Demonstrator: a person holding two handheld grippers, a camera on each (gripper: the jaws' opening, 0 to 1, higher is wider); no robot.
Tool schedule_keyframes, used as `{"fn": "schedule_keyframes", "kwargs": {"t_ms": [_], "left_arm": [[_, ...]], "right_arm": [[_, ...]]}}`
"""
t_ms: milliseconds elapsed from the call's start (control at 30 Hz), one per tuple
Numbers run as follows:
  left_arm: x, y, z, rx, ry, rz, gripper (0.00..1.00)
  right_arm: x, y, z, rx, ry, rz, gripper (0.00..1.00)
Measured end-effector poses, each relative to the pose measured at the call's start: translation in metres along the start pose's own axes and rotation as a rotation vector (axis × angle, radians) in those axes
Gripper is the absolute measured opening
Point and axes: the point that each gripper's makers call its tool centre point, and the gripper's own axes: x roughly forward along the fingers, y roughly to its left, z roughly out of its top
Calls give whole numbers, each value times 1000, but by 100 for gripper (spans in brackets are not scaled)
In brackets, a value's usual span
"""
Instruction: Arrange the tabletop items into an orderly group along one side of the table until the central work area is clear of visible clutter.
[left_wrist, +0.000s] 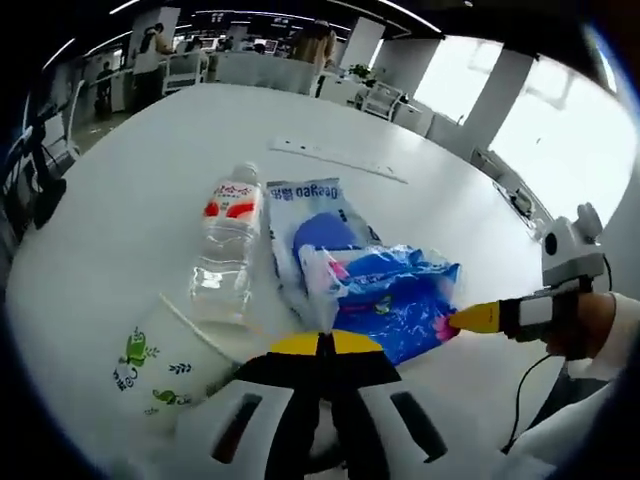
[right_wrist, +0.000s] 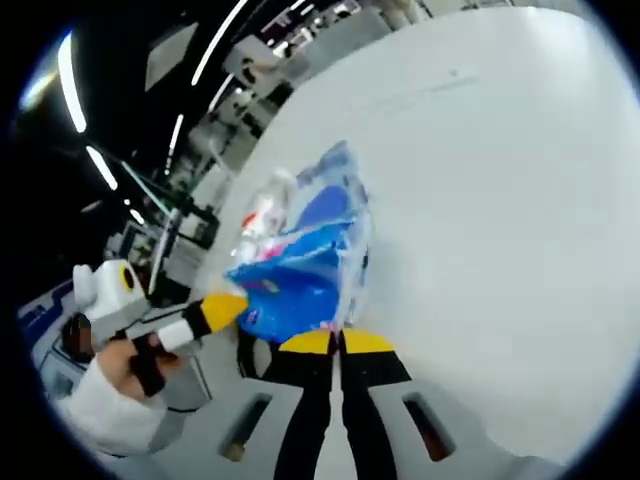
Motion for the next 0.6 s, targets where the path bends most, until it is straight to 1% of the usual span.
{"fn": "schedule_keyframes", "kwargs": {"t_ms": [67, 133, 200, 233, 333, 467, 533, 600], "left_arm": [[-3, -8, 3, -2, -22, -11, 0], [-5, -14, 8, -7, -49, -22, 0], [-7, -21, 12, -15, -71, -35, 0], [-10, -28, 16, -18, -86, -48, 0], [-15, -40, 25, -2, -114, -68, 0], [-23, -60, 36, 36, -156, -110, 0], [-25, -66, 38, 44, -156, -124, 0], [-29, -76, 40, 66, -167, -153, 0]], "right_arm": [[-6, 1, 4, -10, -14, 11, 0], [-14, 2, 9, -61, -33, 22, 0], [-22, 3, 12, -90, -55, 20, 0], [-28, 3, 14, -103, -71, 20, 0], [-40, 3, 16, -113, -92, 20, 0], [-56, 1, 21, -134, -127, 12, 0], [-64, 0, 22, -132, -145, 14, 0], [-74, -1, 23, -126, -163, 16, 0]]}}
